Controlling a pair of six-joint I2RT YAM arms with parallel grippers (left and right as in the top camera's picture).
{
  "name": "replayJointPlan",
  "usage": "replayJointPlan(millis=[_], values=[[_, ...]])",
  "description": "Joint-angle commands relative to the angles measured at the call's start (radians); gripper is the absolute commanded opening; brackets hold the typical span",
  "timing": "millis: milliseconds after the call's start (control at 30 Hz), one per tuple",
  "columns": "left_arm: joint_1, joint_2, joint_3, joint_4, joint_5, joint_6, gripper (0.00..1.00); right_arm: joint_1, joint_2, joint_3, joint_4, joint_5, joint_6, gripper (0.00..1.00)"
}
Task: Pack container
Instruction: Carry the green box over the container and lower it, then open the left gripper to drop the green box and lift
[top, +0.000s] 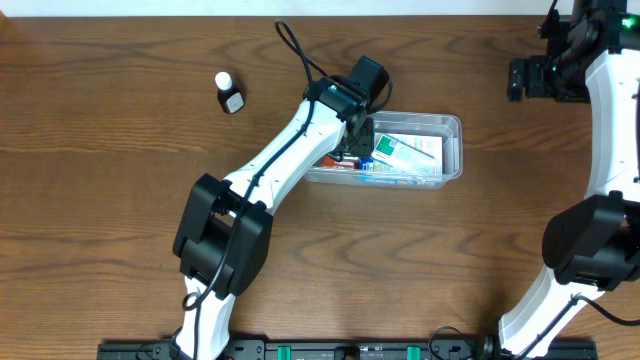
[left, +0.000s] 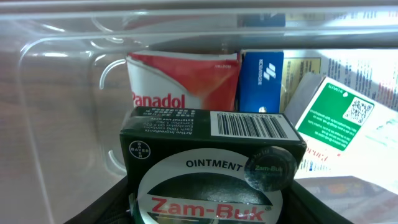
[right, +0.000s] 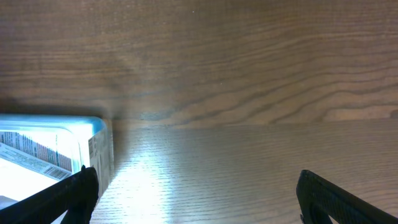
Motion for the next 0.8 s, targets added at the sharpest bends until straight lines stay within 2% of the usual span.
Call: replayJointPlan(millis=[0, 100, 167, 267, 767], values=[[0.004, 0.018, 0.013, 0.006, -0.006, -0.009, 0.52, -0.003, -0.021, 0.015, -0.001, 0.0, 0.011, 0.99], [0.004, 0.021, 0.013, 0.008, -0.006, -0.009, 0.54, -0.003, -0.021, 0.015, -0.001, 0.0, 0.011, 0.99], [0.004, 0.022, 0.013, 0.01, -0.009, -0.009, 0.63, -0.003, -0.021, 0.015, -0.001, 0.0, 0.011, 0.99], [0.004, 0.022, 0.013, 0.016, -0.014, -0.009, 0.68, -0.003, -0.021, 0.015, -0.001, 0.0, 0.011, 0.99], [0.03, 0.027, 0.011, 0.041, -0.036, -0.009, 0.7, -0.003, -0.021, 0.015, -0.001, 0.0, 0.011, 0.99]])
